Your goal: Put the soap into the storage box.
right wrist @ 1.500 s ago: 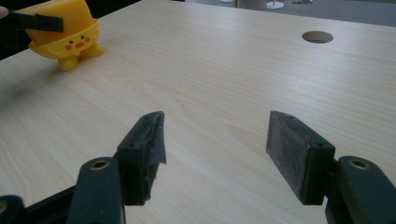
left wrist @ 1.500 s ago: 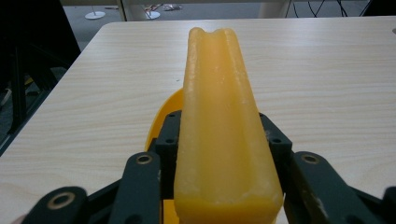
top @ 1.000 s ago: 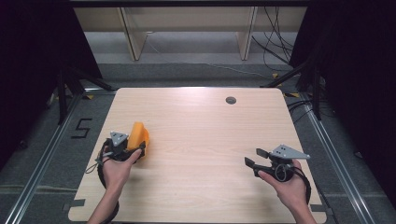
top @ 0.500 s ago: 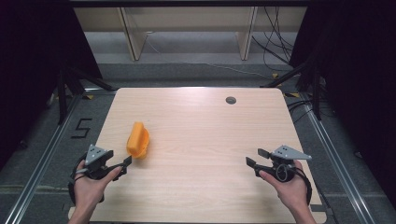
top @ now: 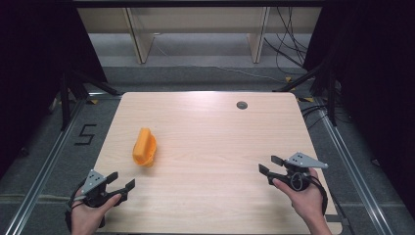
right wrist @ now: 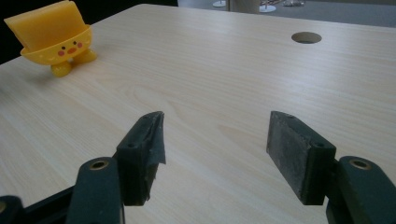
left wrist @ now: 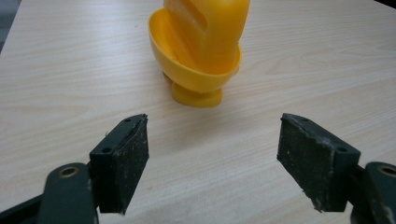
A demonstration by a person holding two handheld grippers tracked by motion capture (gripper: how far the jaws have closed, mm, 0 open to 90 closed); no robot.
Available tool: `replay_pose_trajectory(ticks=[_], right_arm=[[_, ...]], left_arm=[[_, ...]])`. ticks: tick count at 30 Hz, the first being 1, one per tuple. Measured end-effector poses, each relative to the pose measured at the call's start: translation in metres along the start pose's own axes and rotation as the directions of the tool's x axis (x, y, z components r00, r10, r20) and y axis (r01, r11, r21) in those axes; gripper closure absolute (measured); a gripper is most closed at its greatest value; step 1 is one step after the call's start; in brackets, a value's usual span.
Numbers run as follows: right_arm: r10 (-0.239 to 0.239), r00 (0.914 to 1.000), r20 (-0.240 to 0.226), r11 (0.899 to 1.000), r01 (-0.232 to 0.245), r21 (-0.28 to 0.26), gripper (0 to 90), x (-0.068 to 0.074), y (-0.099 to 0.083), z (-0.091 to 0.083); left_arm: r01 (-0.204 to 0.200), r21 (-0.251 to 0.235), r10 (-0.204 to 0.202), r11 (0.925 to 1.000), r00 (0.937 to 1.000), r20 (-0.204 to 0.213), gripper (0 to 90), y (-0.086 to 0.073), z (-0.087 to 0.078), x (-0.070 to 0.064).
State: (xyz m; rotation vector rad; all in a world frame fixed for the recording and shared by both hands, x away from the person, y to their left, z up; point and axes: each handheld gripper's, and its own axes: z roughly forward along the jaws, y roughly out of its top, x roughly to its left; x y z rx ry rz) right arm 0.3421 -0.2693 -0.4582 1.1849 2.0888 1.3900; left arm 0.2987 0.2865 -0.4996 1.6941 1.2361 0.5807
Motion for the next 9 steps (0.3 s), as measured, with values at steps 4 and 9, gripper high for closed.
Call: replay_pose_trajectory(ticks=[4,9], right_arm=[[-0.036,0.9992,0.018,0.999,0.036,-0.008,37.5,-0.0019,0.0005,-0.0005],[0.023,0.9994,0.025,1.0,-0.023,0.008,37.9,0.0012,0.0001,-0.0028]], left_arm=[[-0.019,0.009,0.019,0.9998,0.9997,0.013,24.1,-0.0012,0.0014,-0.0006],[-0.031,0.009,0.031,0.9995,0.9992,0.027,24.1,-0.0013,0.0032,-0.0033]])
